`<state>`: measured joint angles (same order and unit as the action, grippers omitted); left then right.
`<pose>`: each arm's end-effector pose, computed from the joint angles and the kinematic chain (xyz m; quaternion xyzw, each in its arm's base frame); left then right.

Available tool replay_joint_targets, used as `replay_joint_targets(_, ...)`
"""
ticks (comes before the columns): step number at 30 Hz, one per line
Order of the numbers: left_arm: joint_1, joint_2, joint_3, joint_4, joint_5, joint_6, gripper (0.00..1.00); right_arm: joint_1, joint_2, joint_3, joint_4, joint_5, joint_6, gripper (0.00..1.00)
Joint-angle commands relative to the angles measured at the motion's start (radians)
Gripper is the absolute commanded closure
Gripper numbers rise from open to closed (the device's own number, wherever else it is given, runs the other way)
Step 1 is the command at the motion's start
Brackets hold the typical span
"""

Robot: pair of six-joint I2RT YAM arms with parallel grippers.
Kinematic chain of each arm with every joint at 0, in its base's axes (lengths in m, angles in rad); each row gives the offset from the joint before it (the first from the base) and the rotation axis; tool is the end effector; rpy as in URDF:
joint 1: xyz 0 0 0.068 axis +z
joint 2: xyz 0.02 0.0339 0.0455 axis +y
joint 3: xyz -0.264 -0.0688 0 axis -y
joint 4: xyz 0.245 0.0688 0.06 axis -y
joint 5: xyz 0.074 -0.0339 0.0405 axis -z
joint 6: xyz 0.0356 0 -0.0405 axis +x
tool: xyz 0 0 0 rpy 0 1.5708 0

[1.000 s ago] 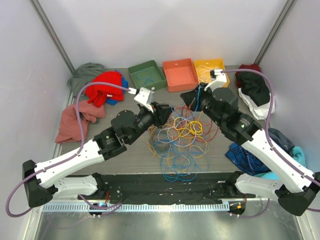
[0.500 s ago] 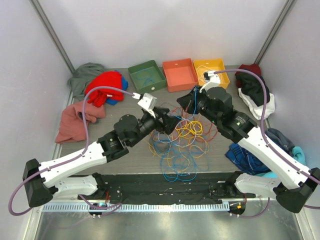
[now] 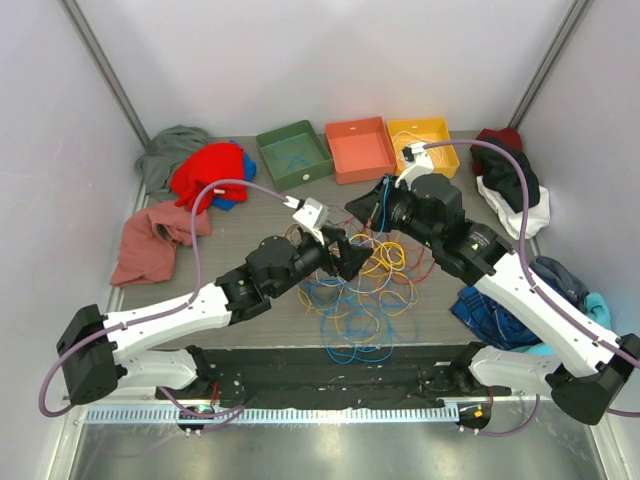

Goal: Untangle the cables

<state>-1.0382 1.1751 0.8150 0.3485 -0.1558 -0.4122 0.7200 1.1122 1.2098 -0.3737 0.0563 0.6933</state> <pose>0.1458 -0.2365 0.3257 0.1663 0.6914 -0.4235 0.5612 0.1866 0.1610 0.4039 0.0063 0.7975 0.3743 0.4731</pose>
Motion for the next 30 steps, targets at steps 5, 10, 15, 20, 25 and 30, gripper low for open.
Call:
replay_joint_targets(5, 0.006, 0.052, -0.01, 0.178, -0.025, 0.006, 0.42, 0.004, -0.052, 0.004, 0.052, -0.096, 0.064, 0.99)
replay_joint_targets(10, 0.012, 0.023, -0.017, 0.159, -0.066, 0.013, 1.0, 0.004, -0.095, -0.027, 0.003, -0.069, 0.015, 0.78)
replay_joint_targets(15, 0.043, -0.02, 0.067, -0.053, -0.076, 0.021, 1.0, 0.004, -0.103, -0.023, -0.216, 0.091, -0.095, 0.35)
replay_joint_targets(20, 0.078, -0.031, 0.18, -0.291, -0.093, 0.015, 1.0, 0.004, -0.094, -0.093, -0.337, 0.178, -0.146, 0.33)
replay_joint_targets(25, 0.101, -0.015, 0.332, -0.437, -0.09, 0.027, 1.0, 0.002, -0.092, -0.165, -0.381, 0.311, -0.153, 0.33)
replay_joint_targets(30, 0.119, 0.015, 0.484, -0.544, -0.102, 0.065, 1.0, 0.002, -0.075, -0.213, -0.384, 0.369, -0.129, 0.33)
